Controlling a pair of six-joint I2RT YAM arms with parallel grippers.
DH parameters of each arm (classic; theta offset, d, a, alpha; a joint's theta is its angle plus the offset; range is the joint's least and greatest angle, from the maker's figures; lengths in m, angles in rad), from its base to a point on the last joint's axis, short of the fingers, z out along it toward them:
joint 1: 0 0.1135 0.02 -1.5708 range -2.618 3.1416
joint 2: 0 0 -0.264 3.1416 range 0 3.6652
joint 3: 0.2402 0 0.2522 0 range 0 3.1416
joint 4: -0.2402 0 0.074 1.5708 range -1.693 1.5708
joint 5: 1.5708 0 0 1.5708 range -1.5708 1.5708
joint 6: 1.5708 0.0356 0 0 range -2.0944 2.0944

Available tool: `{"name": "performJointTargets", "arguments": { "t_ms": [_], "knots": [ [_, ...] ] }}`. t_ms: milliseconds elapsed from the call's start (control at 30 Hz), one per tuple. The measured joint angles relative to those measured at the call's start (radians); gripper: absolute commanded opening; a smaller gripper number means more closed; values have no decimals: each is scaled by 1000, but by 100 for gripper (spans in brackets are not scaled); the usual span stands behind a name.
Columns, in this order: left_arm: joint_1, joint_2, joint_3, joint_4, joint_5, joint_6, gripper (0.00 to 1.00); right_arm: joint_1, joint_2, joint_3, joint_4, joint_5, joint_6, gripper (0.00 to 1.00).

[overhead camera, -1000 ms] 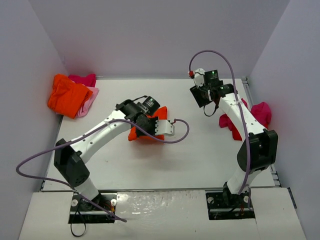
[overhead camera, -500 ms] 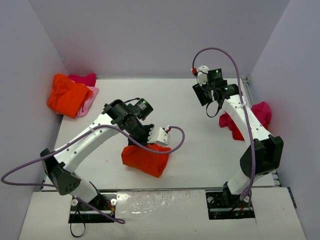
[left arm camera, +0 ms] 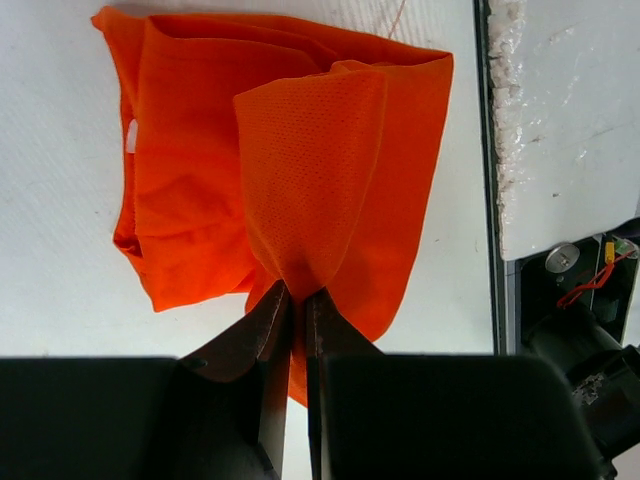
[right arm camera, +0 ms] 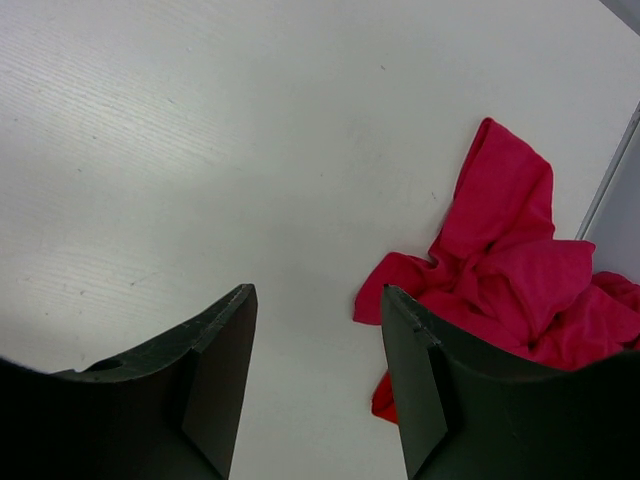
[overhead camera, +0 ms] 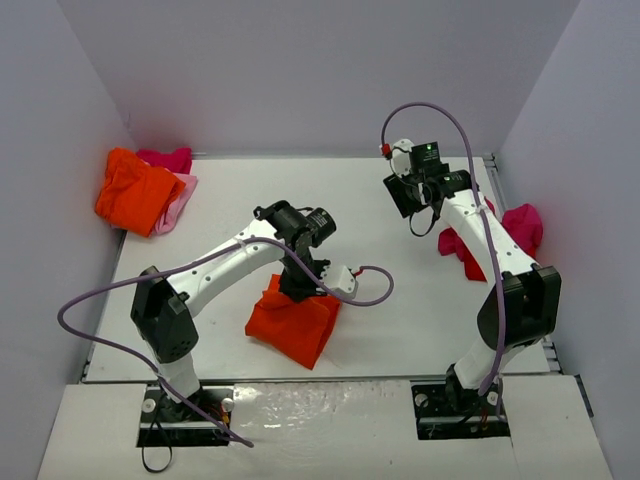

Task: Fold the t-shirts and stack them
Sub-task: Fold the tshirt

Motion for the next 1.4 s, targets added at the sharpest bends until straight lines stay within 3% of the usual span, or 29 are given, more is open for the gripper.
{"name": "performJointTargets", "arguments": {
  "t_ms": [533, 567, 633, 700, 900, 967, 1033, 1067, 1167, 1267, 1300, 1400],
  "knots": [
    [7, 37, -22, 2, -4, 50, 1, 0, 30, -1, 0, 1, 3, 50],
    [12, 62, -10, 6, -5, 55, 5, 0, 38, -1, 0, 1, 3, 50],
    [18, 120, 15, 19, -5, 64, 25, 0, 56, -1, 0, 1, 3, 50],
    [24, 179, 30, 50, -7, 63, 64, 0, 72, -1, 0, 0, 3, 50],
    [33, 288, 32, 246, -46, -16, 74, 0, 108, -1, 5, 1, 3, 50],
    [37, 296, 33, 333, -83, -73, 74, -3, 118, 0, 8, 7, 4, 36],
    [49, 296, 47, 402, -113, -132, 75, -10, 123, 2, 11, 8, 6, 3],
    [65, 296, 66, 426, -121, -169, 75, -14, 121, 3, 11, 0, 2, 0],
    [120, 291, 145, 493, -134, -260, 75, -24, 114, 7, 13, -44, -4, 0],
    [214, 261, 205, 546, -143, -328, 77, -29, 95, 8, -10, -119, -24, 35],
    [251, 239, 208, 565, -152, -349, 77, -27, 91, 14, -33, -155, -35, 40],
    [373, 162, 193, 596, -165, -397, 79, -10, 88, 44, -136, -280, -87, 36]
  ]
}}
